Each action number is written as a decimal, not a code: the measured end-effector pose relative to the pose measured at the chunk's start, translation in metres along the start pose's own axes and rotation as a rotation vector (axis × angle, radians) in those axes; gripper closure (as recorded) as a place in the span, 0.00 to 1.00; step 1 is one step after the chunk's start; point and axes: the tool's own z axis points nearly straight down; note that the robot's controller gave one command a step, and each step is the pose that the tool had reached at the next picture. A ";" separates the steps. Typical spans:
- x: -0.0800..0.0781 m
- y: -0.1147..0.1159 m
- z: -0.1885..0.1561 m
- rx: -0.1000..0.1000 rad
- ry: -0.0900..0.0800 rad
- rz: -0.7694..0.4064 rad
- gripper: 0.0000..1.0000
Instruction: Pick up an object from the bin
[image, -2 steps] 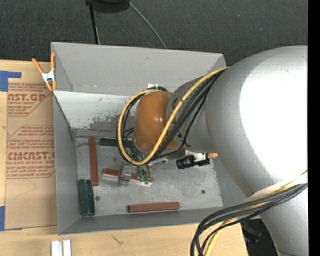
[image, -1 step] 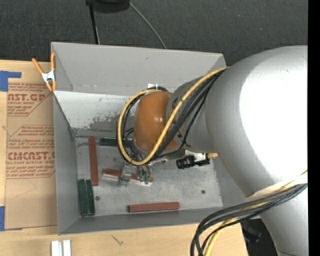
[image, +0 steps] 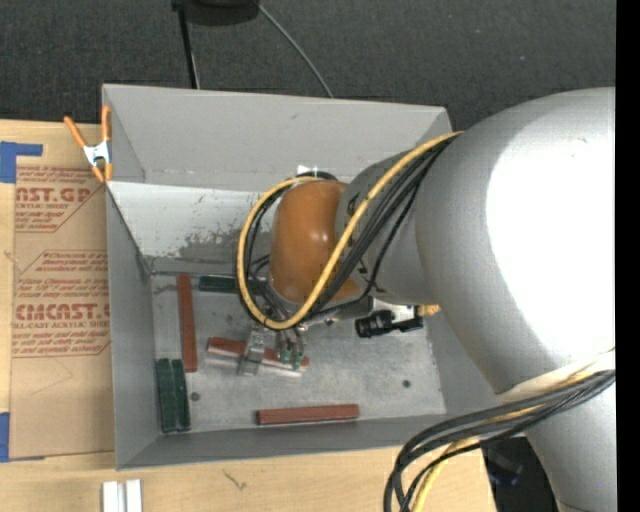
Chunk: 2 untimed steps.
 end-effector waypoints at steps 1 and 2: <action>0.001 0.000 -0.021 0.000 0.000 0.000 1.00; -0.002 0.001 -0.036 -0.005 -0.009 0.000 1.00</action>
Offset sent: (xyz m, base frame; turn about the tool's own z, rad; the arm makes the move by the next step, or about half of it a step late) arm 0.0000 -0.0001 0.0015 0.0000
